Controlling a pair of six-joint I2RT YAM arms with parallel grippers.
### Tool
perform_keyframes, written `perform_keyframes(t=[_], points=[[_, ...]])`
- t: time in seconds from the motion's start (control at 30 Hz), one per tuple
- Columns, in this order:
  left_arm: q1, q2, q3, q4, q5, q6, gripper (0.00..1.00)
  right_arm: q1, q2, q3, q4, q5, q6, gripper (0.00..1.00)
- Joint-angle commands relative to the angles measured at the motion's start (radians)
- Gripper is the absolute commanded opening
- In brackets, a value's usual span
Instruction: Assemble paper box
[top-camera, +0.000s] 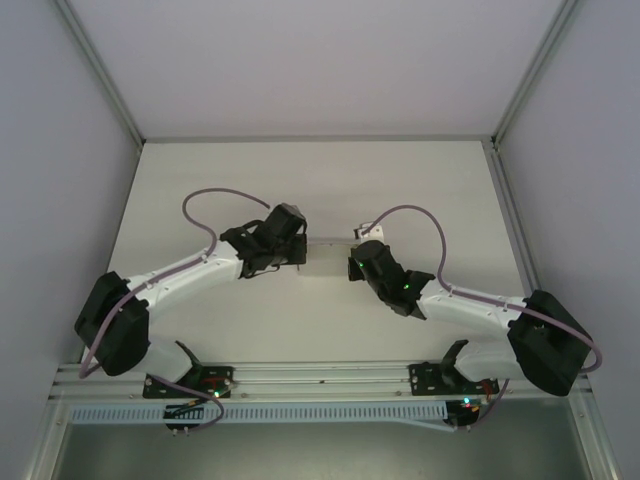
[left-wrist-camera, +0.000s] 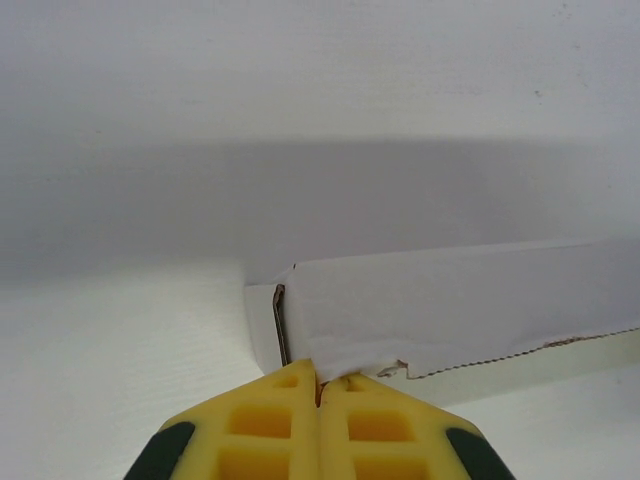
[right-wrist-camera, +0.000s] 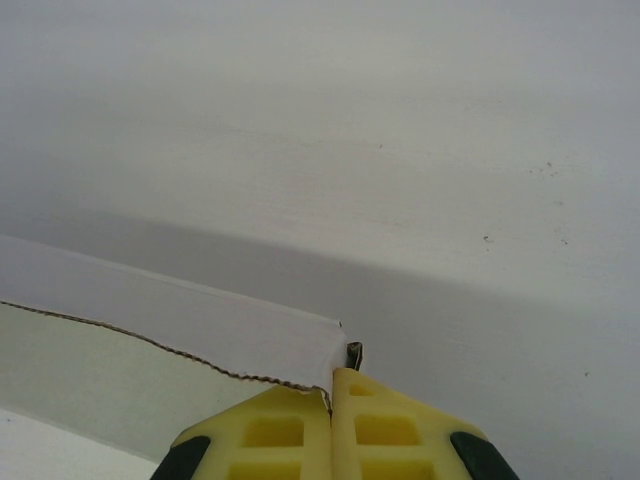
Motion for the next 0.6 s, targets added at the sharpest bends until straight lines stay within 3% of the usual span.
perform_keyframes(t=[0.0,0.17,0.3,0.33,0.43,0.57], points=[[-0.024,0.063,-0.014,-0.121,-0.093,0.007,0.0,0.012,0.014,-0.06,-0.196,-0.055,0.025,0.01],[-0.063,0.102,-0.037,-0.094,-0.092,0.008,0.0,0.012,-0.043,-0.067,-0.194,-0.107,0.018,0.15],[-0.077,0.106,-0.028,-0.08,-0.091,0.021,0.0,0.011,-0.108,0.003,-0.237,-0.108,0.022,0.43],[-0.077,0.107,-0.024,-0.082,-0.091,0.024,0.0,0.009,-0.118,0.03,-0.249,-0.1,0.023,0.58],[-0.08,0.107,-0.015,-0.081,-0.087,0.028,0.0,-0.002,-0.119,0.113,-0.293,-0.087,0.015,0.83],[-0.084,0.119,-0.005,-0.083,-0.078,0.031,0.0,-0.026,-0.102,0.206,-0.311,-0.187,-0.013,0.91]])
